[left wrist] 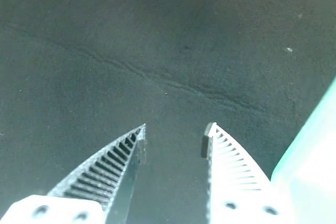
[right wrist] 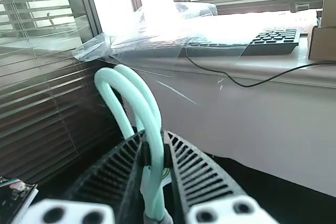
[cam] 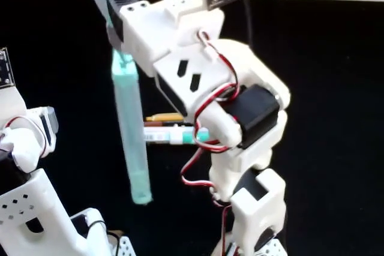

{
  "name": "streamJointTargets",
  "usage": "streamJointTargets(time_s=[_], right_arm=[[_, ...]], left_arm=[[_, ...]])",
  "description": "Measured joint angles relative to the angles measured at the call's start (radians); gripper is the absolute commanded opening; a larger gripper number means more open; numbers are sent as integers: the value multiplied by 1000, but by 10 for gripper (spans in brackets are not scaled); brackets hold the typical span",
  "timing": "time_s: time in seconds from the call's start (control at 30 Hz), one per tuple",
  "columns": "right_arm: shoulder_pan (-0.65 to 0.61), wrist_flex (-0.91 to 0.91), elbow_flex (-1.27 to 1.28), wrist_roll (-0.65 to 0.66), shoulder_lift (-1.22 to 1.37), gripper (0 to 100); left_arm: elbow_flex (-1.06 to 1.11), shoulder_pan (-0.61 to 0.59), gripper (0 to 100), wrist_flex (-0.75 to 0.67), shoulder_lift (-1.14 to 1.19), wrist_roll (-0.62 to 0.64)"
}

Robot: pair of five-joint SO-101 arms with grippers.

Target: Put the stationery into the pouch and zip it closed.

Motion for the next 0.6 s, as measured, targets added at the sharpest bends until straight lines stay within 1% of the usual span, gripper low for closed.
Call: streamJointTargets(time_s=[0.17, 0.33, 0.5, 0.6], right_arm=[[0, -58, -32, 0, 0, 7], [3, -60, -54, 0, 0, 7], [41, -35, -54, 0, -18, 7], [44, -35, -54, 0, -44, 7]], left_arm=[[0, 0, 200, 0, 0, 0], [0, 0, 200, 0, 0, 0], [0, 0, 200, 0, 0, 0], [0, 63, 200, 40, 0, 0]])
